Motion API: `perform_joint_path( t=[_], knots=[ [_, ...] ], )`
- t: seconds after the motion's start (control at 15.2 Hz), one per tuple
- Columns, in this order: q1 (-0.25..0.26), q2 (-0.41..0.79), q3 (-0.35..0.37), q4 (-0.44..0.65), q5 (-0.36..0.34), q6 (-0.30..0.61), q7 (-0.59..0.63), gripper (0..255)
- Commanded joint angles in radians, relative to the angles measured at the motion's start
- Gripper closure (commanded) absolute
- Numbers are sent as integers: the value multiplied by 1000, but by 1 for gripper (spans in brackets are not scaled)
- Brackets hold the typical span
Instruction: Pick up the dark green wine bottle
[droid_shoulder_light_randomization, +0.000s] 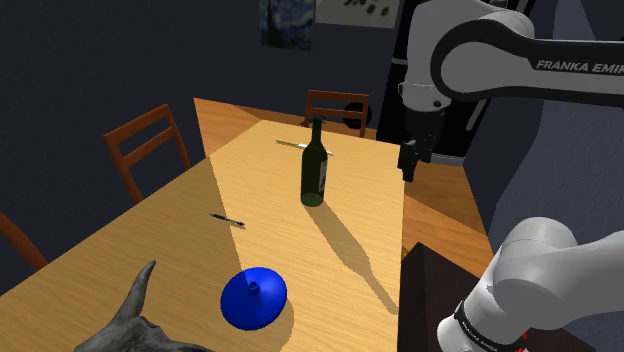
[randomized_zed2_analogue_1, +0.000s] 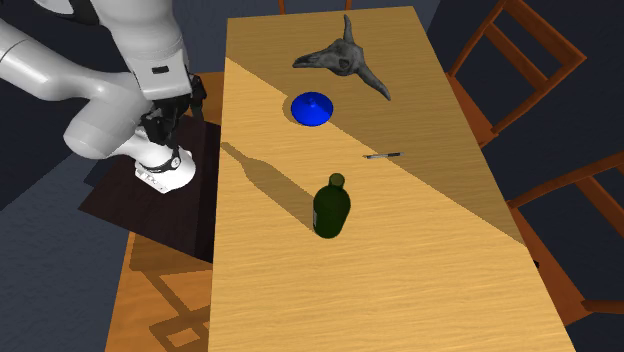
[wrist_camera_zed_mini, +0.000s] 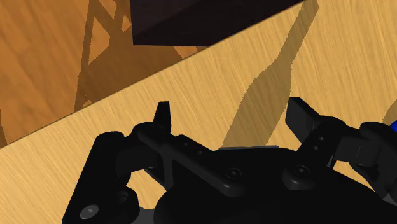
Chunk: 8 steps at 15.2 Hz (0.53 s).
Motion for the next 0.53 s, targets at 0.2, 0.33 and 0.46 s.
perform_joint_path(
  t=[0.2,0.33,0.46],
  knots=[
    [-2,110,-21,66,3,66,-19,0],
    [-1,183,-34,115,8,103,-33,0],
    [0,255,-46,169,14,135,-48,0]
  ],
)
